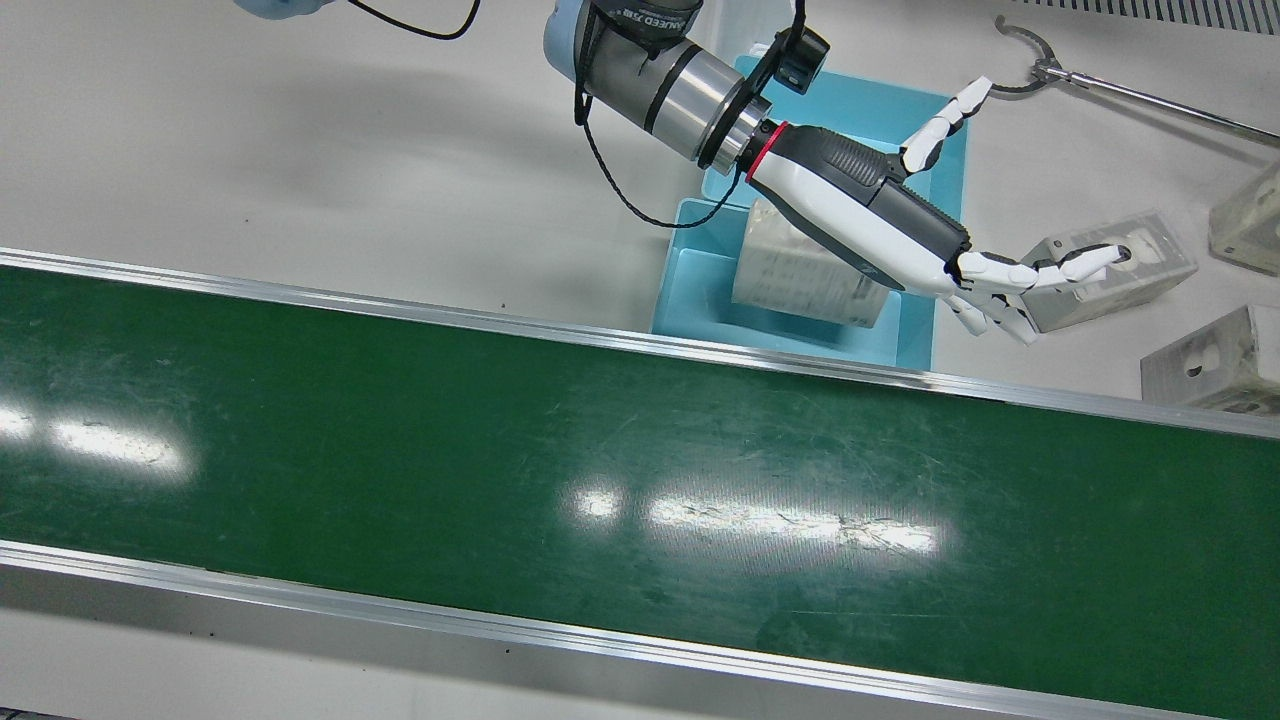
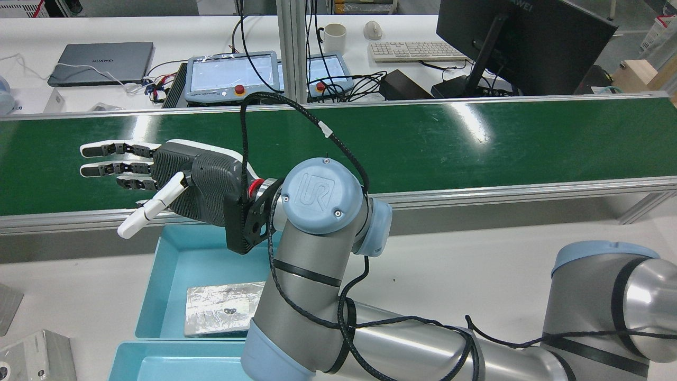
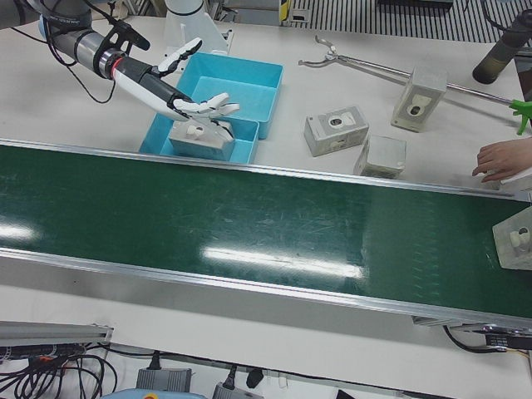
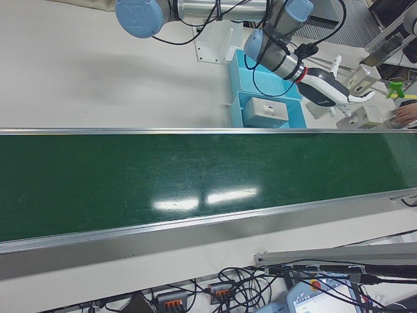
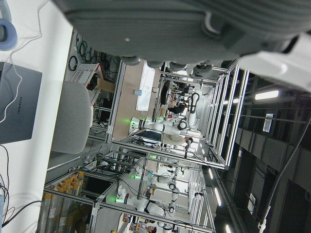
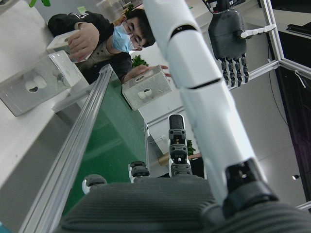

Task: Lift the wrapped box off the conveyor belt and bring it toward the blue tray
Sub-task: 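Open the right hand to release the box into the blue tray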

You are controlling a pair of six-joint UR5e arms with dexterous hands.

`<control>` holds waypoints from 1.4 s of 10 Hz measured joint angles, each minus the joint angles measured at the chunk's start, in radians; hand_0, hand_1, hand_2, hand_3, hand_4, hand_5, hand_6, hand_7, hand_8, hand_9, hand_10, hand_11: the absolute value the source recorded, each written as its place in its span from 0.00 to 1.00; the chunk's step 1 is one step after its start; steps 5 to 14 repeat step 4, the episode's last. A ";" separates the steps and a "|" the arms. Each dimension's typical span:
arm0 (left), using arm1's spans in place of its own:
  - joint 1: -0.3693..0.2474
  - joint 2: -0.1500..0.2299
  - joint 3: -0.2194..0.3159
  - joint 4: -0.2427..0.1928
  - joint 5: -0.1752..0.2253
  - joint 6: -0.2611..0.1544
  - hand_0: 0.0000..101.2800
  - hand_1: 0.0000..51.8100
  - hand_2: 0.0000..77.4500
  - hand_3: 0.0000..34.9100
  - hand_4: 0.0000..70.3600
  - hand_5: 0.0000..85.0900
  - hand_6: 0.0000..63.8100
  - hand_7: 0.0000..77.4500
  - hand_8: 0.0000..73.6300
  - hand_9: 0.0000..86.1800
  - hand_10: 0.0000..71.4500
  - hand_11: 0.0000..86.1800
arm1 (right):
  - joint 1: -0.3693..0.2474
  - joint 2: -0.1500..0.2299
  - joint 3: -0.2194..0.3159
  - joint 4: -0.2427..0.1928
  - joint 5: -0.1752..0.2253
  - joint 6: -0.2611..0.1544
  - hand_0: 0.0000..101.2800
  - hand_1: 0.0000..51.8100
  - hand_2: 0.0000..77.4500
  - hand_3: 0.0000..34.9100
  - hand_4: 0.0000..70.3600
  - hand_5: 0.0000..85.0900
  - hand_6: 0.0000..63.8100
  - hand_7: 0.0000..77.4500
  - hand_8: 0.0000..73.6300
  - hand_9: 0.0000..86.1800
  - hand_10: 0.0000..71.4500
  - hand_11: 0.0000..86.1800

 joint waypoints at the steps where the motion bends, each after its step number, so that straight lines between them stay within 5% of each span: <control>1: 0.000 0.000 0.000 0.000 0.000 0.000 0.00 0.00 0.01 0.00 0.00 0.01 0.01 0.01 0.01 0.00 0.01 0.01 | 0.006 -0.029 0.031 0.000 0.029 -0.002 0.57 0.42 0.13 0.64 0.19 0.34 0.17 0.22 0.01 0.05 0.00 0.01; 2: 0.000 0.000 0.000 0.000 0.000 0.000 0.00 0.00 0.01 0.00 0.00 0.01 0.01 0.01 0.01 0.00 0.01 0.01 | 0.013 -0.087 0.086 -0.001 0.095 -0.007 0.55 0.42 0.18 0.55 0.21 0.38 0.17 0.22 0.01 0.05 0.00 0.01; 3: 0.000 0.000 0.000 0.000 0.000 0.000 0.00 0.00 0.01 0.00 0.00 0.01 0.01 0.01 0.01 0.00 0.01 0.01 | 0.019 -0.183 0.179 -0.001 0.206 -0.031 0.55 0.42 0.18 0.55 0.21 0.38 0.17 0.22 0.01 0.05 0.00 0.01; 4: 0.000 0.000 0.000 0.000 0.000 0.000 0.00 0.00 0.01 0.00 0.00 0.01 0.00 0.01 0.01 0.00 0.01 0.01 | 0.025 -0.294 0.290 -0.002 0.326 -0.074 0.54 0.42 0.24 0.44 0.20 0.42 0.17 0.23 0.03 0.06 0.00 0.01; 14: 0.000 0.000 0.000 0.000 0.000 0.000 0.00 0.00 0.01 0.00 0.00 0.01 0.00 0.01 0.01 0.00 0.01 0.01 | 0.025 -0.294 0.290 -0.002 0.326 -0.074 0.54 0.42 0.24 0.44 0.20 0.42 0.17 0.23 0.03 0.06 0.00 0.01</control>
